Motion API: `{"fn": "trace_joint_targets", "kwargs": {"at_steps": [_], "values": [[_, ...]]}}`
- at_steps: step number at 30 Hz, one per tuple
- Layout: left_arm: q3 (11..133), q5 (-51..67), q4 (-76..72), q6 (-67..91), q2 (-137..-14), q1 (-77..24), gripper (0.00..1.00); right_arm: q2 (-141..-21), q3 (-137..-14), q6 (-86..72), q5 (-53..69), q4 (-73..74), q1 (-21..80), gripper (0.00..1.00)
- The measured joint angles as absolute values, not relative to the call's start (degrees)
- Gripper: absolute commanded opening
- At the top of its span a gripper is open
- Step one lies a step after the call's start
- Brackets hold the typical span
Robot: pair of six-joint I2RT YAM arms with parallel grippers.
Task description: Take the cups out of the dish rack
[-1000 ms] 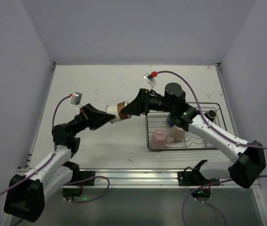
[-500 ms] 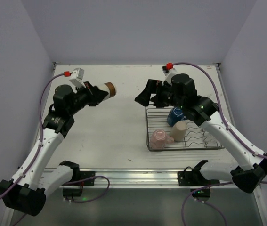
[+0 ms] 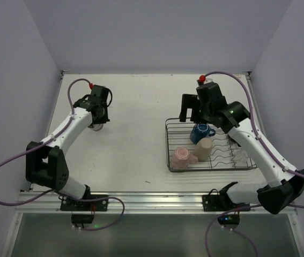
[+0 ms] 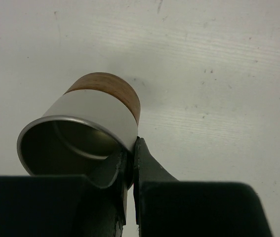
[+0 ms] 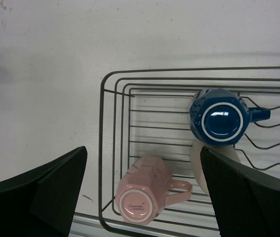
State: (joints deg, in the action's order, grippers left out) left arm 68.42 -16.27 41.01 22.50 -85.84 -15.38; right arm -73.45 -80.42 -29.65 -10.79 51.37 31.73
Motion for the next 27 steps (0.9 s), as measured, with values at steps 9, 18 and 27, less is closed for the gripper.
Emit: {"fn": "trace_joint_targets", "kwargs": {"at_steps": [9, 18, 27], "values": [[74.4, -16.9, 43.8, 17.7, -94.3, -11.8, 0.0, -75.7, -84.2, -27.0, -10.5, 54.0, 30.2, 0.99], [78.6, -13.5, 45.1, 13.9, -101.8, -6.5, 0.0, -78.2, -87.5, -25.5, -9.6, 56.3, 29.5, 0.99], [81.2, -11.9, 45.3, 12.7, -107.3, -5.6, 0.0, -80.0, -87.9, -24.8, -9.5, 56.7, 27.2, 0.99]]}}
